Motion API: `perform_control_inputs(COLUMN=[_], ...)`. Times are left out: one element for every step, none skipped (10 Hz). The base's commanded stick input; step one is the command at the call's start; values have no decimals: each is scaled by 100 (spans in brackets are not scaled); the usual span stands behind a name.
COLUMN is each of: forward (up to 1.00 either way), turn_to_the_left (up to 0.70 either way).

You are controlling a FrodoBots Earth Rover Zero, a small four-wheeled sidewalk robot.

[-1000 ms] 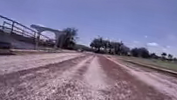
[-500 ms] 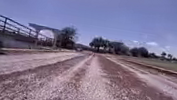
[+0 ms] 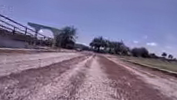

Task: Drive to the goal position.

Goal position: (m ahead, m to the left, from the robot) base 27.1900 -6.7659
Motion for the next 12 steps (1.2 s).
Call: perform_control_inputs(forward=[100,100,100,100,100,100,100,100,100,100,100,100], turn_to_the_left=[0,0,0,0,0,0,0,0,0,-3,-26,0])
